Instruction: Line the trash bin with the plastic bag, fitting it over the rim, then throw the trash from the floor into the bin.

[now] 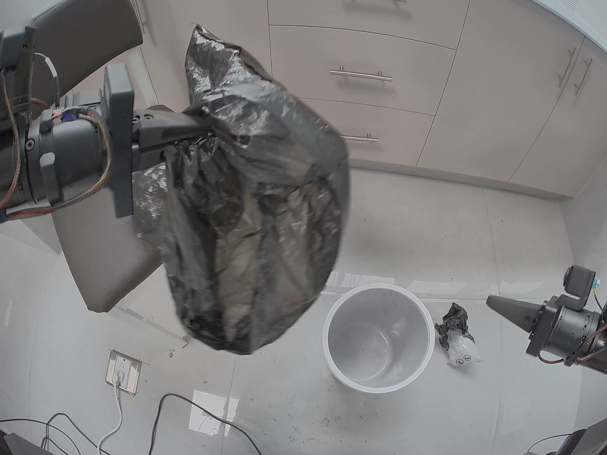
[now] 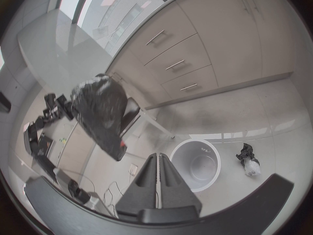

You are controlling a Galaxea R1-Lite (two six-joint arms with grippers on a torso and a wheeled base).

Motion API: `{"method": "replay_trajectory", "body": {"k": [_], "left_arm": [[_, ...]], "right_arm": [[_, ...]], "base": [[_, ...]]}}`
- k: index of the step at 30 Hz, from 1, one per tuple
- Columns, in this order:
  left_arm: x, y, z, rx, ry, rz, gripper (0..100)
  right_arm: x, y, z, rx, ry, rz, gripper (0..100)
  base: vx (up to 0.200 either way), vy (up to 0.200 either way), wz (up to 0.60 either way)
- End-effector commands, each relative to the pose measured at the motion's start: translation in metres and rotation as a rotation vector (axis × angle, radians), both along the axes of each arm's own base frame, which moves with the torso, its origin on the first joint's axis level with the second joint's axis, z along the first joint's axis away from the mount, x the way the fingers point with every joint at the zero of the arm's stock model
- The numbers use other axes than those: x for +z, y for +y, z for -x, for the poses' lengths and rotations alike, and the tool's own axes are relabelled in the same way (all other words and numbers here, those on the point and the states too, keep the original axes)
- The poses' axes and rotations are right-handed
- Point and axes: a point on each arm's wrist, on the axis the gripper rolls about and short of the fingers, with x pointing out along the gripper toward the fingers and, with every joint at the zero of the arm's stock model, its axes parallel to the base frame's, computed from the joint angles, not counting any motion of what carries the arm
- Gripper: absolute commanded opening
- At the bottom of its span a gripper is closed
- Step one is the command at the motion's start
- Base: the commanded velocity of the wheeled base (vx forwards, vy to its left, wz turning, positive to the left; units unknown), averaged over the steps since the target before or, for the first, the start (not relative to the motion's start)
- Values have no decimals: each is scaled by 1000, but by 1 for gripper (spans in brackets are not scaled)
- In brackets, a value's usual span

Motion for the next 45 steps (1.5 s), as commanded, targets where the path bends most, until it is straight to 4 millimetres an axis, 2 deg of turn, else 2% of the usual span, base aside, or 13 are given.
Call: {"method": "replay_trajectory", "body": {"k": [1, 5, 10, 14, 15, 17, 20, 24, 25, 26, 42, 43, 45], "left_arm": [[-5, -40, 9, -40, -1, 7, 0], [-15, -49, 0, -49, -4, -37, 0], [-19, -56, 3, -70, -43, -43, 0], [-16, -54, 6, -70, -67, -23, 0], [-17, -53, 7, -71, -65, -25, 0], [-18, -53, 7, -71, -62, -27, 0], [-21, -53, 7, -71, -56, -34, 0], [-21, -53, 7, -71, -55, -35, 0], [-21, -54, 7, -71, -56, -34, 0], [-21, -54, 7, -71, -56, -34, 0], [-19, -46, 12, -57, -66, -29, 0], [-19, -46, 12, -56, -66, -29, 0], [-19, -45, 12, -45, -68, -29, 0]], "right_arm": [[-23, 8, 16, 139, 3, 146, 100], [-30, 16, 25, 263, -31, 220, 100], [-36, 34, 14, 312, 6, 265, 100], [-30, 49, 1, 318, -11, 270, 100], [-25, 64, -9, 331, -34, 284, 100], [-25, 71, -15, 331, -37, 300, 100], [-34, 99, -33, 363, -50, 380, 100], [-35, 117, -40, 360, -70, 408, 100], [-33, 133, -45, 340, -90, 417, 100], [-32, 138, -48, 328, -100, 418, 100], [-8, 165, -80, 179, -190, 374, 100], [-9, 165, -81, 173, -188, 378, 0], [-9, 165, -81, 163, -189, 380, 0]], "base": [[0, 0, 0], [0, 0, 0], [0, 0, 0], [0, 0, 0], [0, 0, 0], [0, 0, 0], [0, 0, 0], [0, 0, 0], [0, 0, 0], [0, 0, 0], [0, 0, 0], [0, 0, 0], [0, 0, 0]]}}
